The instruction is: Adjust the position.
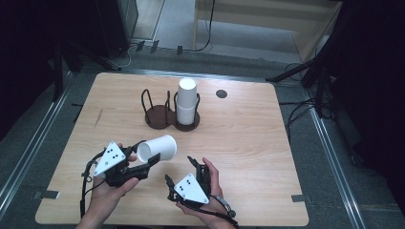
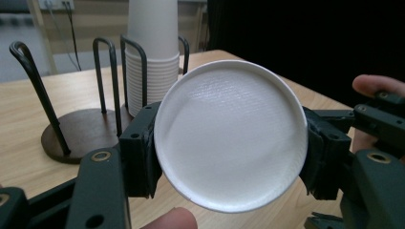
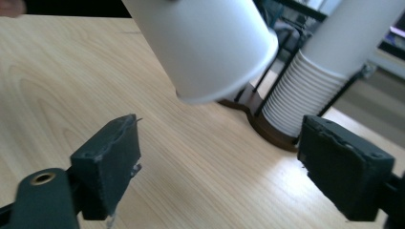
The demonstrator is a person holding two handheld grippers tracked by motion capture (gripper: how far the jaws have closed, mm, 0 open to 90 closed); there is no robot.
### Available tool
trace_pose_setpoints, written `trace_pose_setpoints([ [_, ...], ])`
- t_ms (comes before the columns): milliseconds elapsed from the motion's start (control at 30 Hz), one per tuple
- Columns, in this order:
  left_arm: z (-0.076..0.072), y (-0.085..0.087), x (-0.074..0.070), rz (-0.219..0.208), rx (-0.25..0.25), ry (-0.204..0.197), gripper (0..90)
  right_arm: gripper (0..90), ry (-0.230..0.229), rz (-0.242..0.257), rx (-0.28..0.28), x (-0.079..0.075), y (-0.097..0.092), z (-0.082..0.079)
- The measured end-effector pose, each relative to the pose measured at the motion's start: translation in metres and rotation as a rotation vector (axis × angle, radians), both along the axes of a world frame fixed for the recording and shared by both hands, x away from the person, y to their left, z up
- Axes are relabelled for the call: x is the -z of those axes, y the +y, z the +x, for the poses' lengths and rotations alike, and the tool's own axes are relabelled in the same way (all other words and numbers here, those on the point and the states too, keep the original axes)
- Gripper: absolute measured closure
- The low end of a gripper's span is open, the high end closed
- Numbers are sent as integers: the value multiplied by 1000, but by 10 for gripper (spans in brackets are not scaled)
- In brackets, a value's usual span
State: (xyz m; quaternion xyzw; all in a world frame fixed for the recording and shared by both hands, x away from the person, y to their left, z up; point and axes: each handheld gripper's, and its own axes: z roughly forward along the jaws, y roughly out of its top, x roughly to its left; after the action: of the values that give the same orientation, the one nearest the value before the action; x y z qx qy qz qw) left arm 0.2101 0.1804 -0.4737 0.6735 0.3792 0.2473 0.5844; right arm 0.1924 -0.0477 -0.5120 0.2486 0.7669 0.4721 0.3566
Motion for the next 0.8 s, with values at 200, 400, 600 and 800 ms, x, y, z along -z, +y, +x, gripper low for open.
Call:
trace_pose_setpoints([
  [200,0,0,6,-11,-28,-88,354,94,48,28,12,-2,-2,2],
  [400,1,2,11,-56,-31,-139,355,72,101,75,18,-3,-4,5],
  [600,3,3,13,-81,-30,-165,355,77,132,145,48,-5,-6,7],
  [800,5,3,15,-97,-36,-180,356,115,145,214,86,-10,-8,7],
])
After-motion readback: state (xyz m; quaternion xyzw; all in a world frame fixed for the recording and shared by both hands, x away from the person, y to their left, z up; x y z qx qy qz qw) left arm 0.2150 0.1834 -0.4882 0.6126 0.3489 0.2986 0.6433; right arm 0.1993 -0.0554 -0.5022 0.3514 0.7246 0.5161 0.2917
